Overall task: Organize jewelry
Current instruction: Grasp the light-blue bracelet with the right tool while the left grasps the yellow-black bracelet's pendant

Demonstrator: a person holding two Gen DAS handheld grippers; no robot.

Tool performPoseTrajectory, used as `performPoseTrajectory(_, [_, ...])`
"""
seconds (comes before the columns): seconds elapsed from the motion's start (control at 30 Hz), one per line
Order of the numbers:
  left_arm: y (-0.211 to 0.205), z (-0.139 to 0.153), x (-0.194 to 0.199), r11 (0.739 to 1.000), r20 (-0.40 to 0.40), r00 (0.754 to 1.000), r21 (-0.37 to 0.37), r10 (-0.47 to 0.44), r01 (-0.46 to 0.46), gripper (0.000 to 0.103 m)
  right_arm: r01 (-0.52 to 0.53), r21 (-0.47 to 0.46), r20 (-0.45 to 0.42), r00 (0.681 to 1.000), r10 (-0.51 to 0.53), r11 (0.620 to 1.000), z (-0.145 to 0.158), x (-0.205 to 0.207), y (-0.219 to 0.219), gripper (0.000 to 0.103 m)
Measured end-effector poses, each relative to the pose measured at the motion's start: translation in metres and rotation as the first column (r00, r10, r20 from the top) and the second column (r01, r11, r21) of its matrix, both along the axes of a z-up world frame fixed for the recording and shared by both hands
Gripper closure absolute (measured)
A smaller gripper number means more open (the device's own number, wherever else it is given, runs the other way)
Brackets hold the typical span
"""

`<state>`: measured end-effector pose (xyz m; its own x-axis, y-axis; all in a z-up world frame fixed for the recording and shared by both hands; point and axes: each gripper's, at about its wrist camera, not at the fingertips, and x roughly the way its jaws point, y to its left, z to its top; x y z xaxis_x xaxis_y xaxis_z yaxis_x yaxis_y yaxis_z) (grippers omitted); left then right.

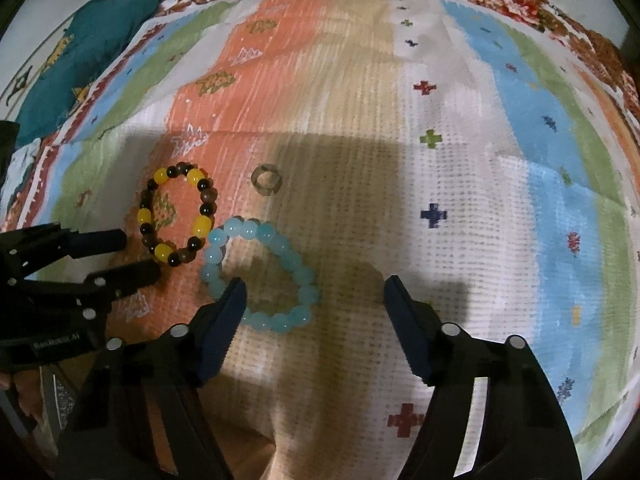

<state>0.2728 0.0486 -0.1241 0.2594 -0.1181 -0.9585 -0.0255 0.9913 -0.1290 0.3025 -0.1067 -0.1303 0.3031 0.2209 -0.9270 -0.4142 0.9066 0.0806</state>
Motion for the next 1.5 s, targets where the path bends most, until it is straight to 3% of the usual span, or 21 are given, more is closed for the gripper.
performPoseTrajectory(0.33, [0.011,-0.001,0.002,1.0,0.002,1.0,0.011,0.014,-0.014,0.087,0.006,-0.048,0.008,1.0,-0.006,0.999,-0.005,0.003,0.001,0.065])
performPoseTrajectory(0.47, [0.013,-0.001,0.001,1.0,0.006,1.0,-0.004,0.02,-0.02,0.087,-0.003,-0.035,-0.001,1.0,0.003,0.999,-0.004,0.002,0.0,0.084])
performPoseTrajectory(0.7, [0.017,0.001,-0.002,1.0,0.011,1.0,-0.015,0.028,-0.027,0.088,-0.016,-0.032,-0.003,1.0,0.016,0.999,-0.003,0.001,0.0,0.091])
performPoseTrajectory(1.5, [0.02,0.037,-0.023,0.997,0.089,0.994,-0.052,0.058,-0.054,0.088,-0.028,0.042,0.049,0.998,0.026,0.999,0.037,-0.021,0.001,0.091])
